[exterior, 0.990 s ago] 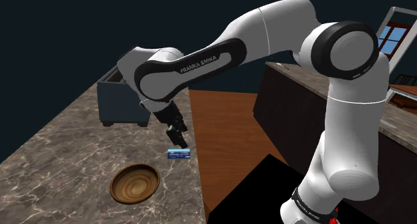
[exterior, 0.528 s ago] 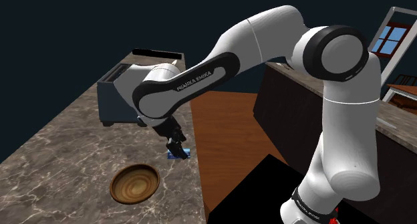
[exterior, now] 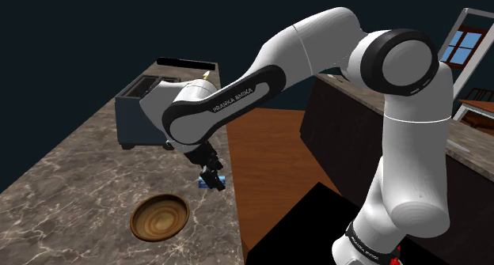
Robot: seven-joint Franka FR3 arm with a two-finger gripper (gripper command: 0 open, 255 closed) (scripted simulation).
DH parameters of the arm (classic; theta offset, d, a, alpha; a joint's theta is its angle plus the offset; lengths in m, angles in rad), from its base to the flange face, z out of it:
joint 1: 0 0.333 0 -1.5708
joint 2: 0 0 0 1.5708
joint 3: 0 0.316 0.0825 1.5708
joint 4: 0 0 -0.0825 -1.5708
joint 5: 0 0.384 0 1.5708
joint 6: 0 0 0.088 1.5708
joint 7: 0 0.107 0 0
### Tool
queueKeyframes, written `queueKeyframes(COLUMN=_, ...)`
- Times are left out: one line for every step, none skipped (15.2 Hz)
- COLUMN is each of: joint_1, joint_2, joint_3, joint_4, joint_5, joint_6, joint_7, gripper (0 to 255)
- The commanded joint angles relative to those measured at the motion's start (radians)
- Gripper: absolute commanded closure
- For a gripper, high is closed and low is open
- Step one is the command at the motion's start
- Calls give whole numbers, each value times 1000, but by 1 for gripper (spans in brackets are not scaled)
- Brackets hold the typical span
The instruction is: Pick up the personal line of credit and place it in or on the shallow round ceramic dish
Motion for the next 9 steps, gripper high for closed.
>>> queueKeyframes(joint_1=0, joint_2=0, joint_3=0, joint_4=0, joint_5=0, joint_6=0, joint_7=0, gripper=0)
queueKeyframes(joint_1=0, joint_2=0, joint_3=0, joint_4=0, joint_5=0, joint_6=0, joint_7=0, gripper=255)
queueKeyframes(joint_1=0, joint_2=0, joint_3=0, joint_4=0, joint_5=0, joint_6=0, joint_7=0, gripper=255)
queueKeyframes(joint_1=0, joint_2=0, joint_3=0, joint_4=0, joint_5=0, joint_6=0, joint_7=0, gripper=255)
queueKeyframes(joint_1=0, joint_2=0, joint_3=0, joint_4=0, joint_5=0, joint_6=0, joint_7=0, gripper=255)
queueKeyframes(joint_1=0, joint_2=0, joint_3=0, joint_4=0, joint_5=0, joint_6=0, joint_7=0, gripper=255)
queueKeyframes(joint_1=0, joint_2=0, joint_3=0, joint_4=0, joint_5=0, joint_6=0, joint_7=0, gripper=255)
queueKeyframes(joint_1=0, joint_2=0, joint_3=0, joint_4=0, joint_5=0, joint_6=0, joint_7=0, gripper=255)
queueKeyframes(joint_1=0, joint_2=0, joint_3=0, joint_4=0, joint_5=0, joint_6=0, joint_7=0, gripper=255)
